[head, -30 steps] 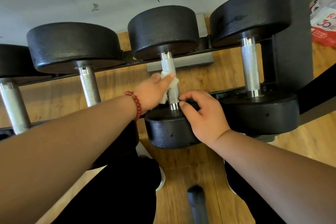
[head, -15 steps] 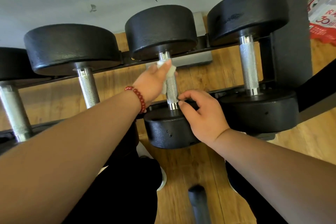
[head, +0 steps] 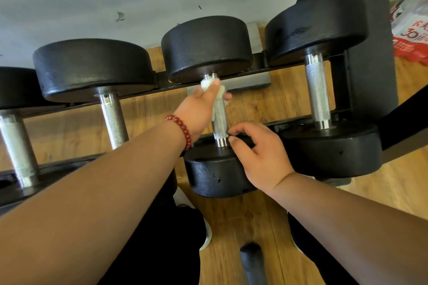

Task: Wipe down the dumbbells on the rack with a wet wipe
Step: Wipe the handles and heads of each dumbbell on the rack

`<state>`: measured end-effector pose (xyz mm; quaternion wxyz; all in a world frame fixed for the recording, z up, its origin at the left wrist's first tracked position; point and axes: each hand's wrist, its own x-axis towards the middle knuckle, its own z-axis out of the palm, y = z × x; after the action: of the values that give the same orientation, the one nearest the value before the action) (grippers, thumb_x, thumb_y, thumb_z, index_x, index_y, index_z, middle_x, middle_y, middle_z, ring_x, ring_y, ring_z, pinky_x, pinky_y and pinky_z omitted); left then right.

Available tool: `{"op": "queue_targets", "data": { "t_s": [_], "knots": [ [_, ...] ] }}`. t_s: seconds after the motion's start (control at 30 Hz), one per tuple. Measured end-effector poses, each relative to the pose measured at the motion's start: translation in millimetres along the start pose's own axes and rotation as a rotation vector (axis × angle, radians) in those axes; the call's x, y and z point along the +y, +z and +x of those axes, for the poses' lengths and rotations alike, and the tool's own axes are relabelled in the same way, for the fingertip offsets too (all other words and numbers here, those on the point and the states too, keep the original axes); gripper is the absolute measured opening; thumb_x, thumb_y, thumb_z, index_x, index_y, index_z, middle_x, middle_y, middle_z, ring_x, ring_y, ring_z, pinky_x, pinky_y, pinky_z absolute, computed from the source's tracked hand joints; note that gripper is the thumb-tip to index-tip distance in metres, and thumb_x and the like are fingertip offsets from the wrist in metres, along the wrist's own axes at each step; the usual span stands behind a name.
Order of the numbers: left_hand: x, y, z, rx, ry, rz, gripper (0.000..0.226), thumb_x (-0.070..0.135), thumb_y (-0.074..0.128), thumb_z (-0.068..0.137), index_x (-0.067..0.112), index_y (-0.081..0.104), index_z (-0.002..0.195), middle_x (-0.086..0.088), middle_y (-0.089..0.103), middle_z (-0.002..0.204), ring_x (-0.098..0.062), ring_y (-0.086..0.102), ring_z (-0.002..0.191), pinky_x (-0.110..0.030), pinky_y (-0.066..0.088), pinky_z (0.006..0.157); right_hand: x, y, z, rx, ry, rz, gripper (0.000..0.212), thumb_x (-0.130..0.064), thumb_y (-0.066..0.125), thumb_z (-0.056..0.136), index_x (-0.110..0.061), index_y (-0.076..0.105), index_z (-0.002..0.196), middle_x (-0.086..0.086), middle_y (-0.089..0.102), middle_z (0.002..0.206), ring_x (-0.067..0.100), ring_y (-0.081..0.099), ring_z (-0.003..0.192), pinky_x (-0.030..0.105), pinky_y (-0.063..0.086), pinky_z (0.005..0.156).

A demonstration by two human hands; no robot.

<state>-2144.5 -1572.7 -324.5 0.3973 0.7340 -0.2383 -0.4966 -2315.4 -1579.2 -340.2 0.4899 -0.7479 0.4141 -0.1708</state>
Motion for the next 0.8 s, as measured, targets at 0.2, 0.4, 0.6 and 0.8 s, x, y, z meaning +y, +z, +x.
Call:
{"op": "queue_targets", "data": {
  "t_s": [0.2, 0.4, 0.6, 0.8],
  "knots": [
    [17.0, 3.4, 2.4, 0.171, -0.026, 0.351, 0.056, 0.06, 0.036, 0.096, 0.012, 0.048, 0.121, -0.003, 0.061, 0.094, -0.011, 0.056, 0.072, -0.025, 0.04, 0.056, -2.1, 0.4, -0.1, -0.006, 0.038, 0.001, 0.025, -0.045, 0.05, 0.086, -0.031, 0.065, 0.1, -0.018, 0.06, 0.103, 0.01, 0.058, 0.087, 0.031, 0.051, 0.086],
    [5.8, 21.1, -13.5, 0.22, -0.035, 0.458, 0.058, 0.051, 0.036, 0.1, 0.0, 0.041, 0.126, -0.007, 0.052, 0.095, -0.026, 0.059, 0.094, -0.025, 0.037, 0.069, -0.7, 0.8, 0.9, 0.003, -0.007, -0.014, 0.035, -0.049, 0.047, 0.083, -0.026, 0.067, 0.1, -0.013, 0.062, 0.101, 0.007, 0.057, 0.1, 0.032, 0.049, 0.088],
    [19.6, 16.2, -5.5, 0.225, -0.011, 0.472, 0.058, 0.052, 0.035, 0.1, 0.001, 0.038, 0.127, -0.006, 0.054, 0.089, -0.011, 0.05, 0.067, -0.018, 0.037, 0.052, 0.2, 1.0, 1.1, 0.005, -0.004, 0.003, 0.025, -0.04, 0.051, 0.085, -0.026, 0.067, 0.099, -0.013, 0.062, 0.101, 0.006, 0.056, 0.1, 0.031, 0.049, 0.088],
    [-3.5, 11.4, -26.1, 0.044, -0.052, 0.541, 0.057, 0.059, 0.03, 0.098, 0.008, 0.038, 0.123, 0.001, 0.056, 0.085, -0.007, 0.055, 0.069, -0.018, 0.039, 0.052, 0.0, 0.5, 0.8, 0.0, -0.009, 0.017, 0.024, -0.038, 0.053, 0.086, -0.026, 0.067, 0.101, -0.012, 0.062, 0.101, 0.006, 0.056, 0.1, 0.031, 0.05, 0.086]
  ]
}}
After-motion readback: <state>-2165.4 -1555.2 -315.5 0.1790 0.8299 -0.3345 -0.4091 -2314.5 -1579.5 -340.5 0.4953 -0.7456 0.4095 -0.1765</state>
